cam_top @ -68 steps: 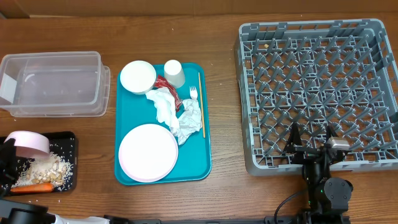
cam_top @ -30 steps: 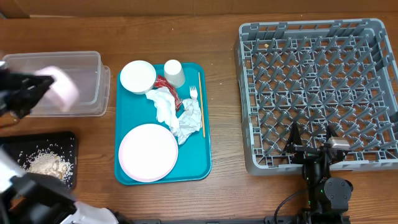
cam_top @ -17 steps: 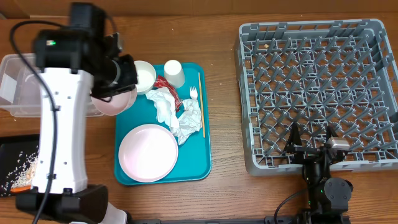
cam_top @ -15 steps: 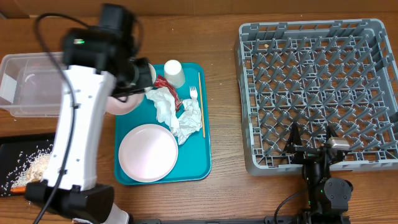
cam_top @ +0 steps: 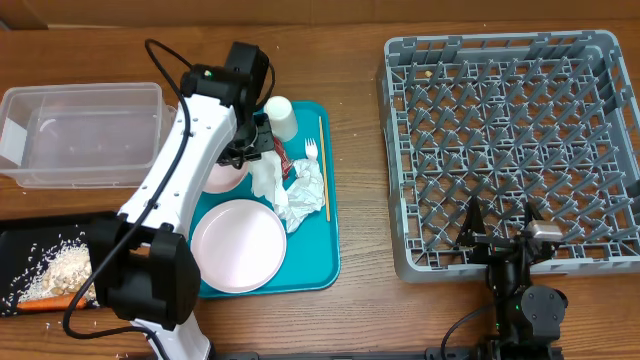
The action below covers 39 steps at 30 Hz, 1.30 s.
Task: Sort waste into correct bins and load items into the dishwasher
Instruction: 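Carry the empty pink bowl back and set it on the teal tray, then lower the left gripper onto the crumpled white tissue and grasp it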
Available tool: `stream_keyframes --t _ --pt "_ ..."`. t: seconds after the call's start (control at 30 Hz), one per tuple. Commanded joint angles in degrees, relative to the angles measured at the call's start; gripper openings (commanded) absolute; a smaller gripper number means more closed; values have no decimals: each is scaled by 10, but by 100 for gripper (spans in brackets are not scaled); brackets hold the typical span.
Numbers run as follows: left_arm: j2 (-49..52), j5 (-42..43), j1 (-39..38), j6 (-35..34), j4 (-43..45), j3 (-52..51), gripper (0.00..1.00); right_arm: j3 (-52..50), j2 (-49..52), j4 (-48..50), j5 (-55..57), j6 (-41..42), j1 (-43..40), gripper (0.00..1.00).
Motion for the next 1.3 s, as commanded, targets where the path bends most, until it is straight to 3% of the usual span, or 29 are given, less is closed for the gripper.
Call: stream_keyframes --t 0.0,0.37,0.57,0.63,0.87,1.13,1.27 --pt "4 -26 1 -10 29 -52 4 -6 -5 2 5 -1 4 100" --pt "4 -71 1 -10 104 -123 4 -6 -5 2 5 -1 4 100" --pt "4 -42 1 -10 101 -135 4 -6 -5 2 5 -1 4 100" --pt "4 -41 1 -10 99 -137 12 -6 -5 2 5 -1 4 100" --pt "4 -41 1 -7 98 -134 18 -6 -5 2 5 -1 4 100" --pt "4 -29 1 3 -41 13 20 -6 -5 2 5 -1 4 100" --pt "4 -6 1 3 -87 1 34 -6 -5 2 5 -1 4 100"
